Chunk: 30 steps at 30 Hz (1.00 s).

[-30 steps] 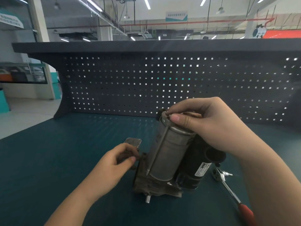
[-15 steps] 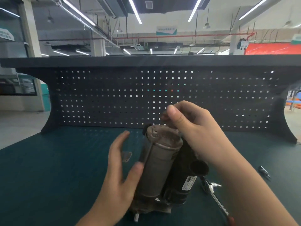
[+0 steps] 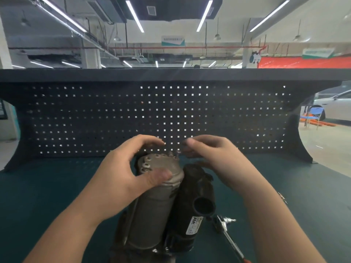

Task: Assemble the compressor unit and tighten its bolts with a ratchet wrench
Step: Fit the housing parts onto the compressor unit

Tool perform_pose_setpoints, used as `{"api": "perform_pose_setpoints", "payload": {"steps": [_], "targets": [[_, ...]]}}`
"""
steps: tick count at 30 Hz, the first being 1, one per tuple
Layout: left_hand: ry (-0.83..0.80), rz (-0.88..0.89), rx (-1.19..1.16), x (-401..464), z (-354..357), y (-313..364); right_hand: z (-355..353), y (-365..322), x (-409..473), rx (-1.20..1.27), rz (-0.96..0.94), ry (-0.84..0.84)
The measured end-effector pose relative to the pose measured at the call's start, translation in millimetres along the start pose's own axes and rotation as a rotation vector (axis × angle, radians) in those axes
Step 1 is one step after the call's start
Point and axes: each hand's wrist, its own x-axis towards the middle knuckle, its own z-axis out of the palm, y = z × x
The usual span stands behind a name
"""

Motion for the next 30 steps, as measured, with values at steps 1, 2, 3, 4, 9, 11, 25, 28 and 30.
{"api": "perform_pose_setpoints", "payload": {"steps": [1, 2, 3, 4, 9, 11, 25, 28, 30], "targets": [[-0.03, -0.038, 0.027, 1, 0, 1, 4, 0, -1, -0.032, -0.025, -0.062], [-0.068, -0.073, 0.044, 1, 0, 1, 7, 0, -1, -0.056, -0.057, -0.096], [-0.098, -0.093, 0.057, 0, 2, 0, 10, 1, 0, -0.061, -0.085, -0.096], [-0.112, -0.099, 0.072, 0, 3, -1, 12, 1, 0, -0.055, -0.104, -0.073], [-0.107, -0.091, 0.105, 0, 5, -5, 18, 0, 2, -0.149, -0.197, 0.023], [-0.104, -0.098, 0.096, 0, 6, -5, 20, -2, 3, -0.248, -0.253, 0.068], [-0.038, -0.157, -0.019, -4, 8, -12, 16, -3, 3, -0.208, -0.131, -0.021], [0.03, -0.214, -0.085, -22, 4, -18, 16, -8, -2, -0.339, -0.135, -0.039], [0.094, -0.261, -0.157, -44, 12, -28, 16, -11, -7, -0.405, -0.134, -0.021]]}}
